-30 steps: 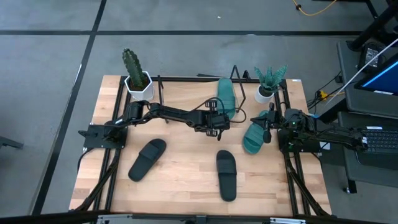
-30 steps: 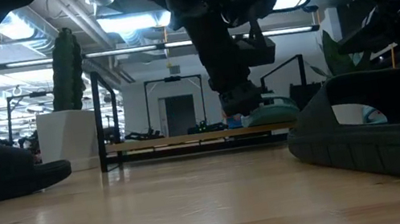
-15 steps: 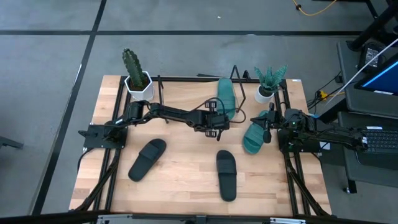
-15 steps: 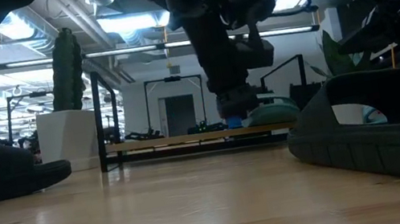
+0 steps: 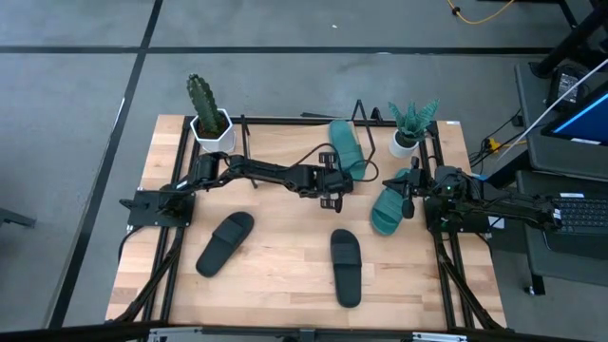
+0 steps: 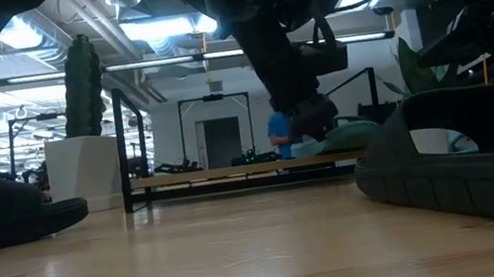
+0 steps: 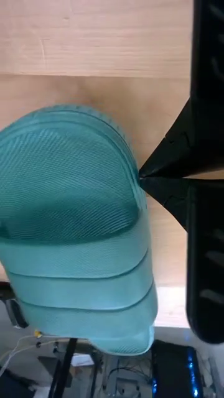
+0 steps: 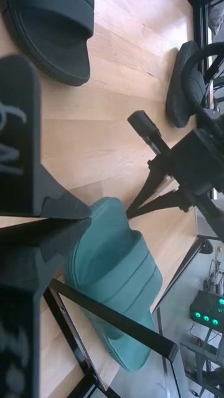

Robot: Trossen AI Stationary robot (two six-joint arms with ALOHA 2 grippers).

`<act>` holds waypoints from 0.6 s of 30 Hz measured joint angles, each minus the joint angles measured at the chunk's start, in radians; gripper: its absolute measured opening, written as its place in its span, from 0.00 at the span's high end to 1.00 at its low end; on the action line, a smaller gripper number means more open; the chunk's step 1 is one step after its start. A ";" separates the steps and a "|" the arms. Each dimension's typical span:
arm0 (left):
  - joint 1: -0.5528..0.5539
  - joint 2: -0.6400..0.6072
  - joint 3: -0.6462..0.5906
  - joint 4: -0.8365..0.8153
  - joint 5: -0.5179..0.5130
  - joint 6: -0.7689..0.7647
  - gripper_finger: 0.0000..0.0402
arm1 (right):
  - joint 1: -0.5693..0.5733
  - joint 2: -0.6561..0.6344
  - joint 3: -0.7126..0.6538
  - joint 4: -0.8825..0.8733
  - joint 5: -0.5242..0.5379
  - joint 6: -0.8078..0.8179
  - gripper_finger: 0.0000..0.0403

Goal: Pick and place slides into the shelf
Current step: Put the left green slide on the shelf, then put the green slide on the shelf

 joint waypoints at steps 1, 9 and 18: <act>0.000 0.000 0.000 0.000 -0.003 0.004 1.00 | 0.000 0.000 0.000 0.000 0.000 0.000 0.99; -0.030 -0.064 0.000 -0.071 -0.078 0.005 1.00 | 0.000 0.000 0.000 0.001 0.000 -0.001 0.99; -0.082 -0.222 0.001 -0.107 -0.123 -0.040 1.00 | 0.000 0.000 0.000 0.105 -0.079 0.000 0.99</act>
